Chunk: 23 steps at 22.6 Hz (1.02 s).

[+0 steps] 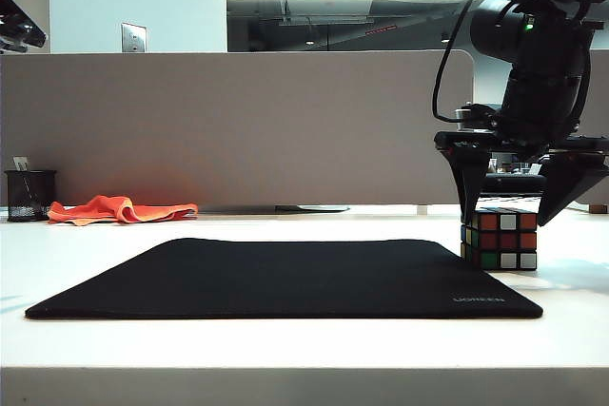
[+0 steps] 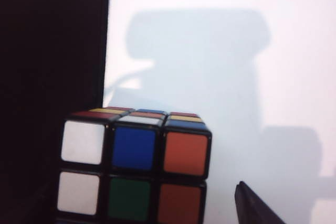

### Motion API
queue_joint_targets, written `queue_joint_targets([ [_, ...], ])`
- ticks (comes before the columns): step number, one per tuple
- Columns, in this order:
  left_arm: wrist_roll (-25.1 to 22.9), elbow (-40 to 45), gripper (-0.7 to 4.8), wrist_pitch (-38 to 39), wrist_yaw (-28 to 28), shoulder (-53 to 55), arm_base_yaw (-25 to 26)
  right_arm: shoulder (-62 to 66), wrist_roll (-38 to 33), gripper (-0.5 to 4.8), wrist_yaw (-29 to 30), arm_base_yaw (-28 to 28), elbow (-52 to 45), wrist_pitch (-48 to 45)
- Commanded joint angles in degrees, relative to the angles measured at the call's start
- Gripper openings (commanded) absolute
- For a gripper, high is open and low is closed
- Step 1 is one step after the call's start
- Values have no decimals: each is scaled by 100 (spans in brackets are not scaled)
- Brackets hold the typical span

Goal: Pick up the cube on the right side of the mouse pad, then place it in the center of the mouse pad.

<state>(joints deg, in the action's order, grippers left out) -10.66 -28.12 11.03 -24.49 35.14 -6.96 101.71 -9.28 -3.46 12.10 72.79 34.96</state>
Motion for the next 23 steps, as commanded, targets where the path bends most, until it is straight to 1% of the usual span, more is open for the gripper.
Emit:
queue_joint_targets([
  [1, 15, -48, 122, -37, -37, -9, 9, -13, -13, 479, 179, 9, 24, -50],
  [4, 17, -48, 122, -35, -37, -9, 9, -13, -11, 479, 216, 9, 24, -90],
  [5, 15, -48, 122, -35, -37, -9, 9, -13, -11, 464, 216, 9, 24, -90],
  [8, 15, -48, 122, -35, -37, -9, 9, -13, -7, 381, 216, 9, 24, -66],
  [10, 15, -48, 122, -35, -37, -9, 9, -13, -4, 364, 216, 9, 24, -50],
  [12, 15, -48, 122, -35, -37, -9, 9, -13, 31, 327, 216, 9, 24, -33],
  [22, 15, -48, 122, -35, -37, -9, 9, -162, 31, 321, 210, 9, 33, -35],
  [23, 17, -48, 122, -35, -37, -9, 9, -339, 42, 303, 212, 9, 33, -59],
])
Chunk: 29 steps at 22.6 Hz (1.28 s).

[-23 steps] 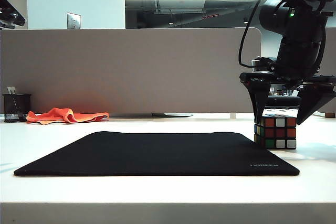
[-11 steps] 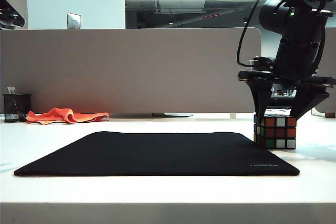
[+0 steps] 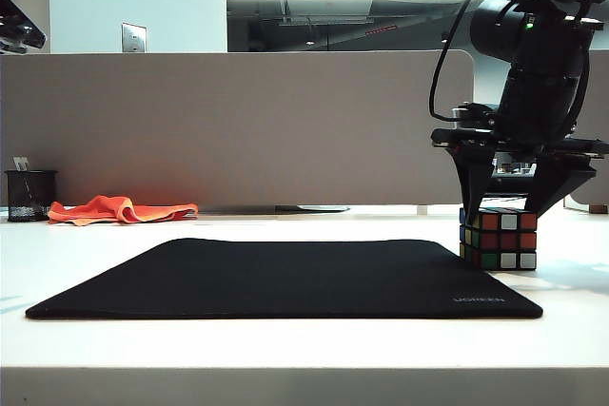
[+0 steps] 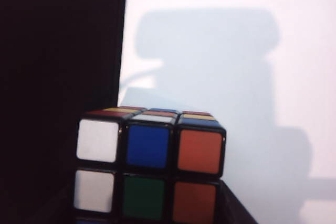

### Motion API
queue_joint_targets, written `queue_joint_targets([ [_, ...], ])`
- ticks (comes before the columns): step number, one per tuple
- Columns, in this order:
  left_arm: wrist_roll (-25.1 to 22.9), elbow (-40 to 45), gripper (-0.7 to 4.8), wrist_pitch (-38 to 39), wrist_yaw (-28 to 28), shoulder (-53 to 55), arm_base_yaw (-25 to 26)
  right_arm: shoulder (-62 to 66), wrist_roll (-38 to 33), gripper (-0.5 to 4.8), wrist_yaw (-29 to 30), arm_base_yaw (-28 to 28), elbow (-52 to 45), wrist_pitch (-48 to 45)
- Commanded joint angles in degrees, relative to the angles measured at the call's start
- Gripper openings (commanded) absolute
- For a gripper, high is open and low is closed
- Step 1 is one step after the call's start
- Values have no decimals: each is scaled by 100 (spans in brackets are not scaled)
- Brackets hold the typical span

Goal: Pick up the cube on the right side of the mouse pad, then place it in the center of the mouse pad.

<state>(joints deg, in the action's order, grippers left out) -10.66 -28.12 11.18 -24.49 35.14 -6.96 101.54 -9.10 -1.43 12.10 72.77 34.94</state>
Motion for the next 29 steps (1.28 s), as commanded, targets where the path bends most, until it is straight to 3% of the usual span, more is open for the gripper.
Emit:
queue_joint_targets([
  [1, 17, -48, 122, -50, -37, -9, 9, -420, 39, 304, 7, 9, 35, -76],
  [5, 17, -48, 122, -50, -37, -9, 9, -951, 63, 304, 31, 9, 37, -243],
  [9, 17, -48, 122, -52, -42, -9, 9, -1718, 28, 303, 811, 190, 98, -522],
  [14, 17, -48, 122, -52, -42, -9, 9, -1770, 61, 303, 1078, 608, 754, -527],
  [24, 17, -48, 122, -28, -42, -9, 9, -533, 297, 301, 1014, 1296, 2229, 26],
  [29, 17, -48, 122, 52, -39, -9, 9, 306, 636, 301, 994, 1502, 2308, 343],
])
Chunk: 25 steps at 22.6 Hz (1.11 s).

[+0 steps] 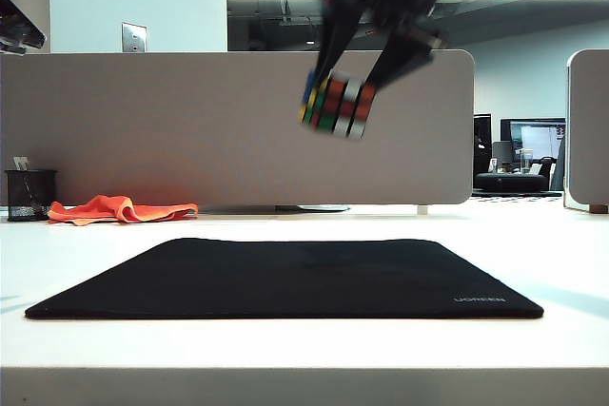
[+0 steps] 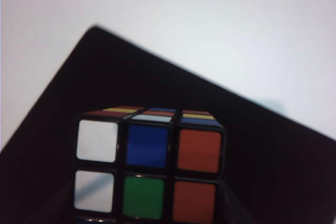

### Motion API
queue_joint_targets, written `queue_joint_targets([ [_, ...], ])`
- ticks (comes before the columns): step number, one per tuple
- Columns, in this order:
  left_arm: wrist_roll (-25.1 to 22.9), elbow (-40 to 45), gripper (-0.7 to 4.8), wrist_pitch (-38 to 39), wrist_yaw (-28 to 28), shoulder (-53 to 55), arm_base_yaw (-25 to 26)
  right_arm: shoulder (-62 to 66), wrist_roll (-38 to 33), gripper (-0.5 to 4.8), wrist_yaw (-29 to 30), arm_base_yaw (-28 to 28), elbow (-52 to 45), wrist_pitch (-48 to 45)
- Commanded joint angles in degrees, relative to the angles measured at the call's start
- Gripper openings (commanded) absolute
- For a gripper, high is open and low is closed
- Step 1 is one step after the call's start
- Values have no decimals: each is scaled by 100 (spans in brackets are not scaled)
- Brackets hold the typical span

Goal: Pick up the cube on the right side of the mouse pad, then place it in the center of the mouse pad.

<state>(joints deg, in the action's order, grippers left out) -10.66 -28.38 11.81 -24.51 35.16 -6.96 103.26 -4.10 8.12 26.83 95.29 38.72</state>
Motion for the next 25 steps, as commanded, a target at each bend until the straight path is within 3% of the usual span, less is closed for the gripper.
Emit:
queue_joint_targets([
  [1, 17, -22, 122, -11, -37, -11, 9, 225, 138, 301, 46, 44, 57, 11],
  [25, 20, -22, 122, 101, -39, -11, 9, 1084, 612, 301, 74, 413, 46, 358],
])
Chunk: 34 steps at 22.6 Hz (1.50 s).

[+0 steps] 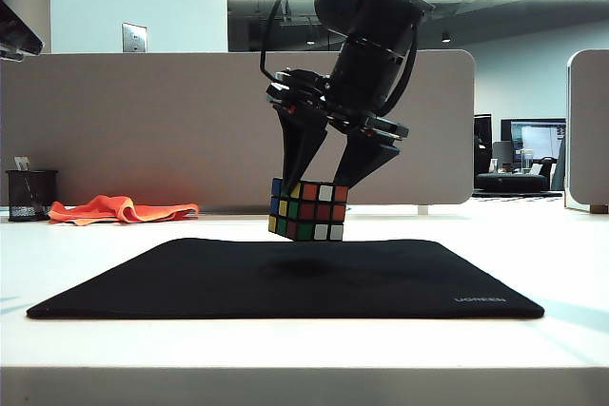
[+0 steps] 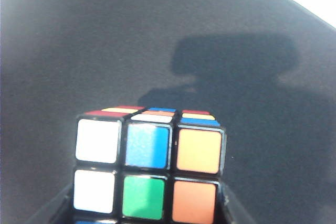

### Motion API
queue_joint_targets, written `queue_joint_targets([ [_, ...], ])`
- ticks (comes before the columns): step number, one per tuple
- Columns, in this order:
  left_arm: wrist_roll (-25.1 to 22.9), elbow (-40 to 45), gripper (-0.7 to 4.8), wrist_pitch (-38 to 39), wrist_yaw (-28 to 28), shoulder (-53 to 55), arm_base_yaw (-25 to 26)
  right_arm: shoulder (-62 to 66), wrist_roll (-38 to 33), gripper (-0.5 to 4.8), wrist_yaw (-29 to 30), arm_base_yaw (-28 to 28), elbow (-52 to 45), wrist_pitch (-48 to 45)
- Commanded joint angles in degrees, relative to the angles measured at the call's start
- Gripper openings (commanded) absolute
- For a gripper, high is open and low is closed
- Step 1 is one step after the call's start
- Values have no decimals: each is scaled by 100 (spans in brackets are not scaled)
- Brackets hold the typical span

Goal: Pick up the cube on the right side of the mouse pad, then place it in the center of the mouse pad.

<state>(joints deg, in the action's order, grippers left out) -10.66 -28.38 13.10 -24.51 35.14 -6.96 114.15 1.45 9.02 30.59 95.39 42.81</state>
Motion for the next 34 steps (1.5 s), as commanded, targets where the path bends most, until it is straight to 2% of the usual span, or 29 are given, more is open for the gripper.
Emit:
queue_joint_targets([
  [1, 22, -22, 122, -26, -42, -9, 9, 24, 57, 301, -11, 61, 35, -46],
  [10, 20, -22, 122, 31, -39, -9, 9, 299, 77, 301, -142, 129, 35, 70],
  [11, 17, -22, 122, 31, -39, -9, 9, 297, 77, 317, -142, 127, 35, 76],
  [14, 20, -22, 122, 31, -39, -9, 9, 297, 77, 452, -140, 127, 35, 87],
  [15, 17, -22, 122, 31, -39, -9, 9, 293, 77, 476, -140, 127, 35, 98],
  [19, 20, -22, 122, 26, -39, -9, 9, -223, 77, 467, -142, 20, 37, 210],
  [20, 17, -22, 122, 26, -39, -9, 9, -431, 77, 440, -144, -37, 37, 219],
  [22, 20, -22, 122, 26, -37, -11, 9, -1045, 149, 205, -219, -326, 35, 221],
  [23, 20, -22, 122, 28, -39, -11, 9, -1316, 184, 138, -505, -514, 37, 219],
  [27, 20, -22, 121, -2, -37, -11, 9, -2037, 173, 24, -992, -1266, 35, 328],
  [30, 20, -22, 121, -17, -37, -11, 9, -2396, 136, -2, -1263, -1598, 33, 232],
  [34, 20, -22, 119, -42, -35, -11, 9, -2743, -70, -2, -1694, -1823, -98, -249],
])
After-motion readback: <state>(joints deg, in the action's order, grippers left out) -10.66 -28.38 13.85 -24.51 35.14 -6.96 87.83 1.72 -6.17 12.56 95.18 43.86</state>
